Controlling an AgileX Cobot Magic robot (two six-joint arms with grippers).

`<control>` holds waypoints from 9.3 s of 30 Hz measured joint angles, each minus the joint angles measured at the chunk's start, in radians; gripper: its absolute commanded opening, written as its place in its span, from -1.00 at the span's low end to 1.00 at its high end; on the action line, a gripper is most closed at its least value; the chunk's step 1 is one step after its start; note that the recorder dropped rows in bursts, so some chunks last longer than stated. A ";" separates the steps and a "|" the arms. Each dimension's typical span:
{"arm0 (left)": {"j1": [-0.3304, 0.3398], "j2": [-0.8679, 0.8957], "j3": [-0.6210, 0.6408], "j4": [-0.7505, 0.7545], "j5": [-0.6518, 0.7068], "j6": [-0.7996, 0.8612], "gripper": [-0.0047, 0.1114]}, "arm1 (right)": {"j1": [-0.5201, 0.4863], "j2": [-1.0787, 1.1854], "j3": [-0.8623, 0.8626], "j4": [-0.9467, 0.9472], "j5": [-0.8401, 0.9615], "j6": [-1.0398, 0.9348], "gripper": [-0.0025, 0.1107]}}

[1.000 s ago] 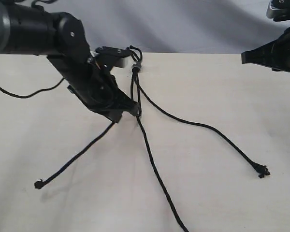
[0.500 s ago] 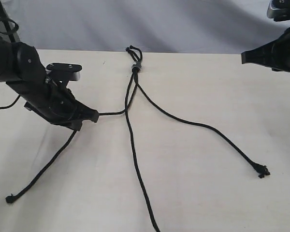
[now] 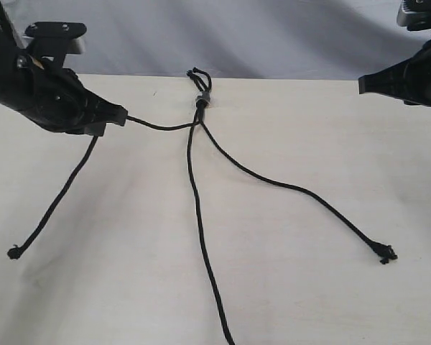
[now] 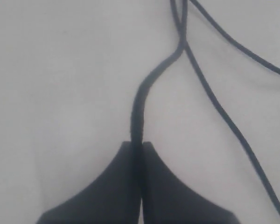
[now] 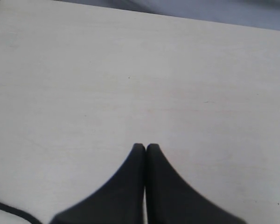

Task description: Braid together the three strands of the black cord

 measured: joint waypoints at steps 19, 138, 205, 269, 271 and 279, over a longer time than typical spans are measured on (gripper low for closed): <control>0.089 0.183 0.099 0.006 -0.080 0.000 -0.73 | 0.000 0.000 0.000 0.000 0.000 0.000 -0.96; 0.098 -0.140 0.004 -0.034 -0.014 0.109 -0.89 | 0.440 0.243 -0.296 0.309 0.505 -0.299 -0.96; -0.572 0.434 -0.217 0.211 0.057 -0.236 -0.92 | 0.117 0.223 -0.172 0.291 0.276 -0.322 -0.96; -0.222 0.039 0.178 0.527 -0.060 -0.441 -0.91 | 0.117 0.223 -0.172 0.323 0.258 -0.325 -0.96; -0.222 0.059 0.178 0.527 -0.064 -0.448 -0.91 | 0.117 0.225 -0.172 0.325 0.250 -0.325 -0.96; -0.222 0.157 0.178 0.527 -0.035 -0.450 -0.01 | 0.157 0.225 -0.172 0.338 0.239 -0.325 -0.96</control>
